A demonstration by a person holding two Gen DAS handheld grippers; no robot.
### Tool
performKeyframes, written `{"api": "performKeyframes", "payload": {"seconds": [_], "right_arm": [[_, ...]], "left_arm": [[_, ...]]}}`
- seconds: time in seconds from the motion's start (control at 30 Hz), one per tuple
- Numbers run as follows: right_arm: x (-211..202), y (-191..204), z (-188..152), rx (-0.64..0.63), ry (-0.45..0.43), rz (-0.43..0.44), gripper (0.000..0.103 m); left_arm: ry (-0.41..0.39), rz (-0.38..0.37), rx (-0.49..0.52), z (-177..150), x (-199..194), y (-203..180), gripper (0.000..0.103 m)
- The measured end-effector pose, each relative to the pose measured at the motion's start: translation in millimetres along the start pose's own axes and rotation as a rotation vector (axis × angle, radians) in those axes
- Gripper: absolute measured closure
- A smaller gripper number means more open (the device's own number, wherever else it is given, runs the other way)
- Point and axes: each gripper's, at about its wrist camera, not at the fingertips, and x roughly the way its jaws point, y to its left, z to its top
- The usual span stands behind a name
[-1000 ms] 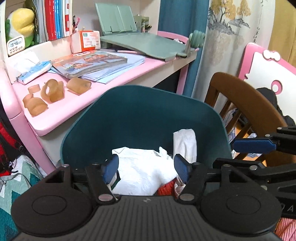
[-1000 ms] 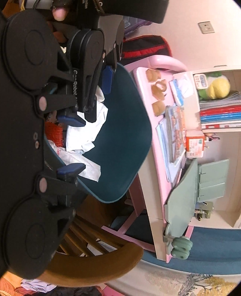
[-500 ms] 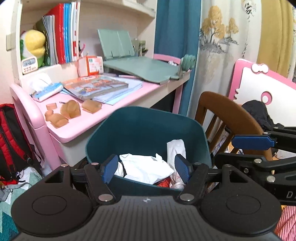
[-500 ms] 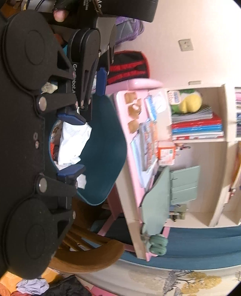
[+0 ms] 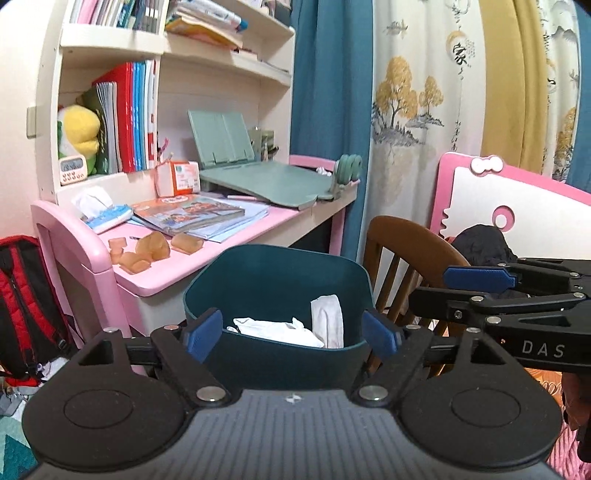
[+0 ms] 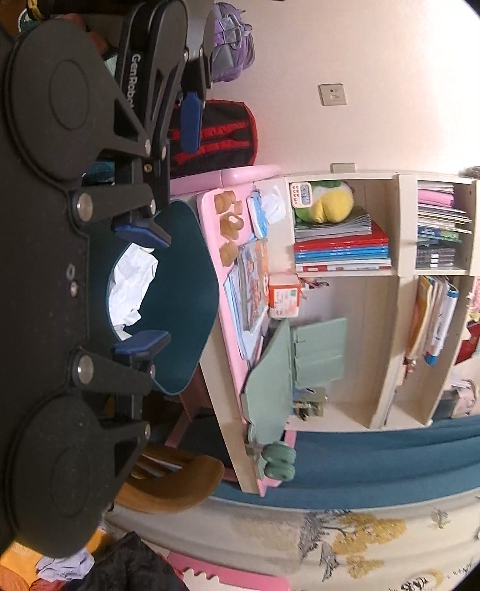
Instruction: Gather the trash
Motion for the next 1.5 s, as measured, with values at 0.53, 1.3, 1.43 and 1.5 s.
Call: {"api": "performKeyframes", "payload": {"seconds": [0.53, 1.3, 1.43, 1.5], "right_arm": [[-31.6, 11.8, -19.6, 0.032, -0.041, 0.022, 0.053], [-47.3, 13.7, -20.3, 0.047, -0.071, 0.012, 0.052], [-51.5, 15.9, -19.9, 0.05, -0.078, 0.019, 0.052], [-53.0, 18.7, -19.8, 0.044, -0.075, 0.022, 0.052]], "left_arm": [[-0.058, -0.02, -0.061, -14.8, -35.8, 4.7, 0.003], [-0.066, -0.013, -0.068, -19.6, -43.0, 3.1, 0.003], [-0.06, -0.008, -0.062, -20.0, -42.9, 1.1, 0.003], [-0.05, -0.01, -0.064, -20.3, -42.9, 0.3, 0.003]]}}
